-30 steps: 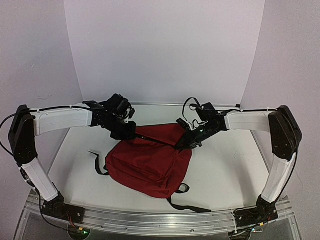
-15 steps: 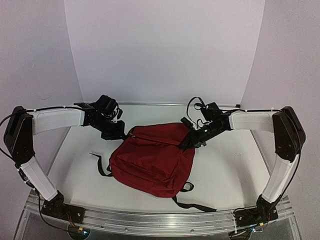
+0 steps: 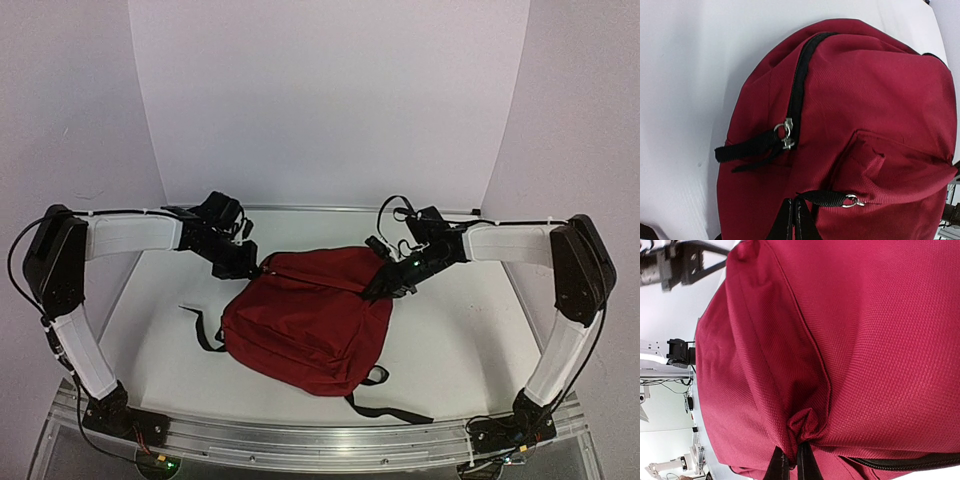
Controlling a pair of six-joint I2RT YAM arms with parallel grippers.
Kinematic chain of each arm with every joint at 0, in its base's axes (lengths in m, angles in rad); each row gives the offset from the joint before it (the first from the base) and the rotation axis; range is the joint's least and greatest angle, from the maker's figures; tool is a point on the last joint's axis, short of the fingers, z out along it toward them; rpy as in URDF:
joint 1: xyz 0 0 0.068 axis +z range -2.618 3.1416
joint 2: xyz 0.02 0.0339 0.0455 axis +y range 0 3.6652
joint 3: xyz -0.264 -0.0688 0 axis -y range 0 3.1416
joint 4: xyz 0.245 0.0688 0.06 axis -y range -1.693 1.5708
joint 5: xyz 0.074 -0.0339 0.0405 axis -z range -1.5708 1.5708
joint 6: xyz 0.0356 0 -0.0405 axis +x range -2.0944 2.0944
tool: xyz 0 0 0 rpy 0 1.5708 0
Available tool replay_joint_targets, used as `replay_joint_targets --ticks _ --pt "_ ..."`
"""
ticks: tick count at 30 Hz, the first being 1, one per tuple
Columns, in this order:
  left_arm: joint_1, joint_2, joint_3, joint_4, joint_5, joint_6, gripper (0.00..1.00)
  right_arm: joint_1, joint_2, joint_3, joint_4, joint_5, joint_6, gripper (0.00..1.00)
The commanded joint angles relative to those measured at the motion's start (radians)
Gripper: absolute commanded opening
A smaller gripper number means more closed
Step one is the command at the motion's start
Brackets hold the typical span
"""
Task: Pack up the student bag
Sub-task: Zip the student bag at the center of the board.
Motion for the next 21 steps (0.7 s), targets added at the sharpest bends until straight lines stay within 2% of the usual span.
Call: replay_joint_targets --ticks 1,6,7,8,10,11,12,14,17,21 --pt "0.031 0.131 0.153 0.023 -0.044 0.009 0.00 0.002 -0.081 -0.041 -0.075 -0.038 -0.036 0.00" --pt "0.031 0.308 0.385 -0.019 0.003 0.018 0.00 0.157 -0.052 0.047 -0.080 -0.081 -0.058 0.03" --pt "0.030 0.309 0.404 -0.012 0.013 0.014 0.00 0.173 -0.041 0.085 -0.089 -0.090 -0.058 0.09" --pt "0.031 0.296 0.414 -0.005 0.013 0.013 0.01 0.176 -0.033 0.112 -0.097 -0.101 -0.053 0.20" --pt "0.030 0.245 0.410 -0.010 -0.015 0.014 0.11 0.158 -0.029 0.155 -0.120 -0.099 -0.052 0.47" --pt "0.030 0.204 0.398 -0.017 -0.037 0.016 0.20 0.143 -0.032 0.175 -0.132 -0.099 -0.060 0.59" --pt "0.031 0.157 0.380 -0.029 -0.056 0.017 0.33 0.123 -0.037 0.195 -0.142 -0.103 -0.068 0.66" --pt "0.031 0.061 0.331 -0.056 -0.083 0.005 0.50 0.072 -0.046 0.241 -0.159 -0.109 -0.076 0.75" --pt "0.029 -0.103 0.191 -0.062 -0.078 -0.048 0.64 -0.012 -0.039 0.318 -0.164 -0.007 -0.064 0.80" --pt "0.002 -0.315 -0.046 -0.060 -0.056 -0.146 0.70 -0.041 0.010 0.392 -0.172 0.225 -0.110 0.87"
